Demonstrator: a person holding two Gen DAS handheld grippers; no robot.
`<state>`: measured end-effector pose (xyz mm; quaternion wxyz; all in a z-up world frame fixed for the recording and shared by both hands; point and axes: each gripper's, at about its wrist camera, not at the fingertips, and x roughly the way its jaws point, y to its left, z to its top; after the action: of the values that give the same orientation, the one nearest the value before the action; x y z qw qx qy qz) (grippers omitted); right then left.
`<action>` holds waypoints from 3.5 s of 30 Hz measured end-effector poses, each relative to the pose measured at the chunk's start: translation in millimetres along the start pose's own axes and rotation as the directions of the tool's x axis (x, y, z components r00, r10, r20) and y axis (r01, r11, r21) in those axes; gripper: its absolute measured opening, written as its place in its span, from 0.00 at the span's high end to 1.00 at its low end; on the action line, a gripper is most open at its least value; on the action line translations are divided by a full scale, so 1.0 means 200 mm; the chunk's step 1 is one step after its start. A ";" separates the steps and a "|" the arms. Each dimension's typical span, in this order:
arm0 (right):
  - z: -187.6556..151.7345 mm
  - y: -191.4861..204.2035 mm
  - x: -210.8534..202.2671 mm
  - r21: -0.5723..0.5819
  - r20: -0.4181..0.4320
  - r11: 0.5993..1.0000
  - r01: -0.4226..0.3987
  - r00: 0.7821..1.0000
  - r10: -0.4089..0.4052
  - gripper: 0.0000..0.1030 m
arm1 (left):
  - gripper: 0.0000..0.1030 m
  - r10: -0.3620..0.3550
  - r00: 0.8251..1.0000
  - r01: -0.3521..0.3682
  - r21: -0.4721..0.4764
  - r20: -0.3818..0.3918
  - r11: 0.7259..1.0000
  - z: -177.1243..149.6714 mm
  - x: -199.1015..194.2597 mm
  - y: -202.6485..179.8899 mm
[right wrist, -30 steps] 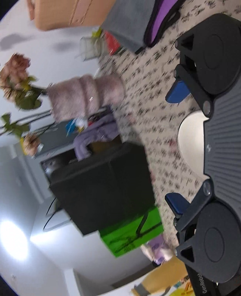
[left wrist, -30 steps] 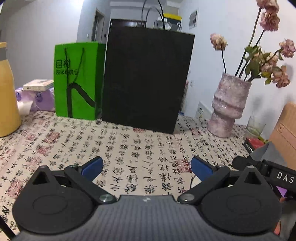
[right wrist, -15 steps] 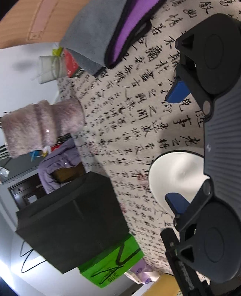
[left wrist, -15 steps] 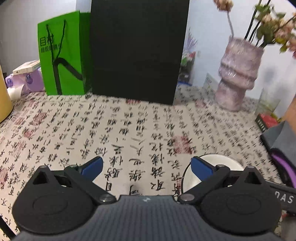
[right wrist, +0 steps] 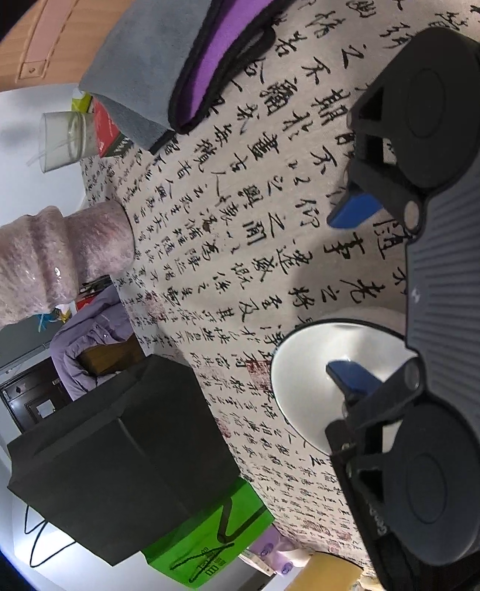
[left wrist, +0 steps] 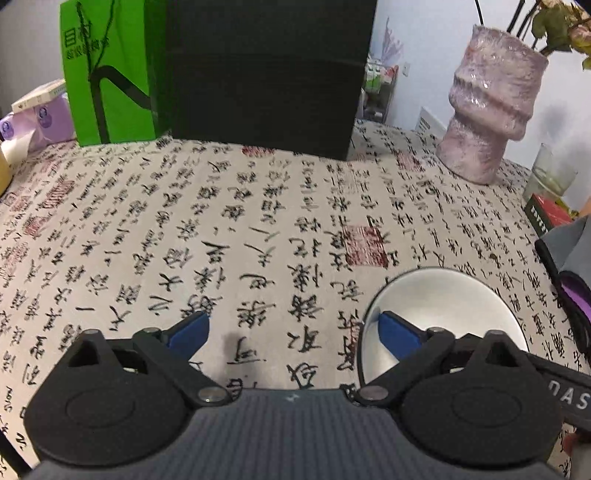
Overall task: Organize plates and bowls
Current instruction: 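Position both open tools at the rim of the other white bowl, then close both tools on the white bowl's rim and lift it, then carry the held white bowl toward the blue bowl with both tools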
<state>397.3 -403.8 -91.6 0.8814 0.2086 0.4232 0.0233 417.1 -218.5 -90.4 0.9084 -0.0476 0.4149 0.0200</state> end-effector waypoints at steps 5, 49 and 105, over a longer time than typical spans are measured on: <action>-0.01 0.01 0.01 -0.006 0.006 1.000 0.003 1.000 -0.003 0.48 | 0.25 -0.035 0.999 0.035 0.009 -0.025 0.999 -0.01 0.02 -0.04; -0.04 0.04 0.02 -0.012 0.031 0.997 -0.080 0.996 0.080 0.86 | 0.74 -0.089 0.996 0.089 0.020 -0.007 0.996 -0.04 -0.01 -0.14; -0.18 0.43 -0.36 -0.121 0.179 0.974 -0.192 0.961 0.211 0.85 | 0.74 -0.029 0.987 0.034 -0.026 0.159 0.999 -0.04 -0.54 0.17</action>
<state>336.1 -328.5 -25.3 0.9204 0.2065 0.3117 0.1145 338.0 -185.6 -17.1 0.9380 -0.0655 0.3401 0.0153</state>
